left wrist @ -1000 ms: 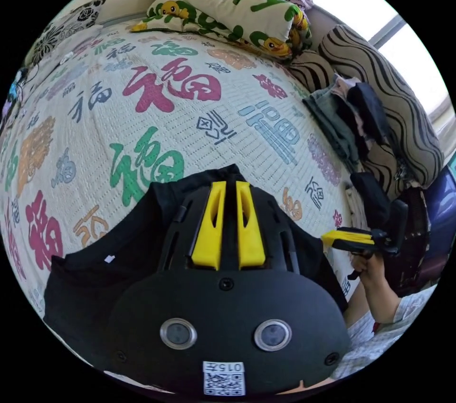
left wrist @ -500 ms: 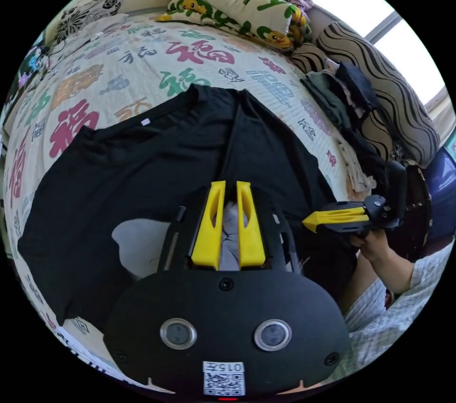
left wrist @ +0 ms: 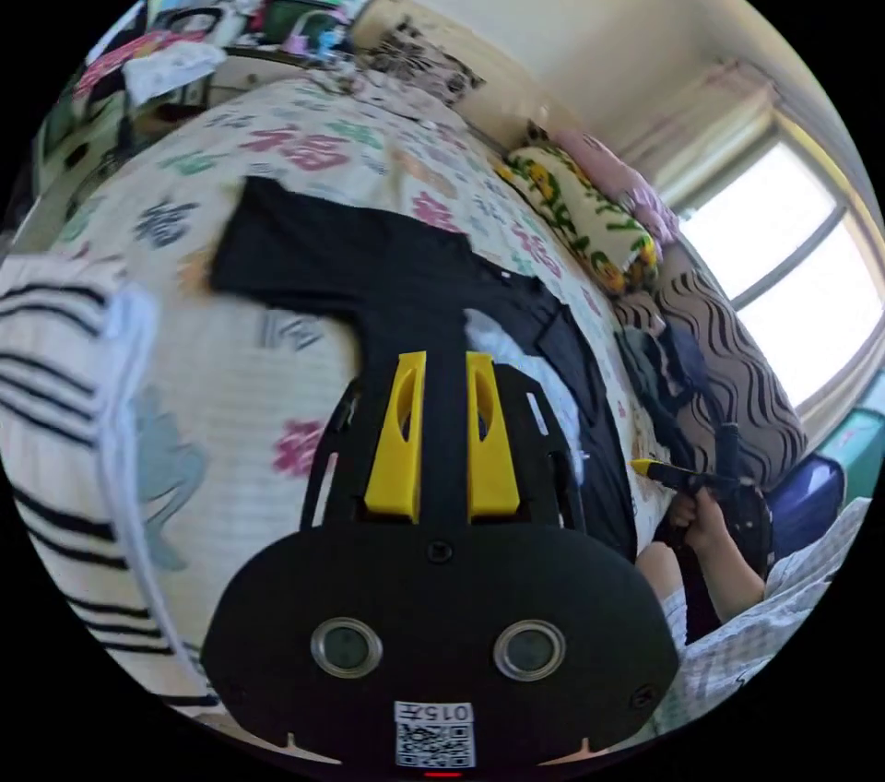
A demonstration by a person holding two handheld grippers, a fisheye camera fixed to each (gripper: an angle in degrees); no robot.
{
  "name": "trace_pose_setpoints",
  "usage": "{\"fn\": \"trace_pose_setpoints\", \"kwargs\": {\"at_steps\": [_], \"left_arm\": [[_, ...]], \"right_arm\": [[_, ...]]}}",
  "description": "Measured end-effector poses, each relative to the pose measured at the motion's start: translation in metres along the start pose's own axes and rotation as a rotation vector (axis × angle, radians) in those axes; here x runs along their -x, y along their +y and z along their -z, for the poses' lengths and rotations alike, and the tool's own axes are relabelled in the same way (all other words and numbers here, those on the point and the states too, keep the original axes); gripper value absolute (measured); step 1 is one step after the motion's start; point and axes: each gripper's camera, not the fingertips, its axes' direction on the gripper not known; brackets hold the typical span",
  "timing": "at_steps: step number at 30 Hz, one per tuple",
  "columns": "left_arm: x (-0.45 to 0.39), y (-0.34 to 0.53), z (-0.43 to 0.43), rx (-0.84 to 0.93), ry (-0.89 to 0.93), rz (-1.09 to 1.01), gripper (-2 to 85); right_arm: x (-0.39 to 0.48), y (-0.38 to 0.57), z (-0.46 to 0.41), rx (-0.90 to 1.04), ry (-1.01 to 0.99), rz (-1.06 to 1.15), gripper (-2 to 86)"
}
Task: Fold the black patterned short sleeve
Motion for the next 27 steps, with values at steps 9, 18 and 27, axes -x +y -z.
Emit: {"fn": "trace_pose_setpoints", "kwargs": {"at_steps": [9, 18, 27], "left_arm": [[0.096, 0.027, 0.102, -0.131, -0.136, 0.210, 10.1], [0.123, -0.011, 0.111, -0.255, 0.012, 0.339, 10.8], [0.138, 0.000, 0.113, -0.282, 0.125, 0.357, -0.1]], "right_arm": [[0.089, -0.088, -0.143, 0.146, 0.005, 0.310, 1.2], [0.187, -0.220, -0.350, 0.267, 0.072, 0.486, 6.6], [0.181, -0.307, -0.518, 0.338, 0.207, 0.357, 9.0]]}}
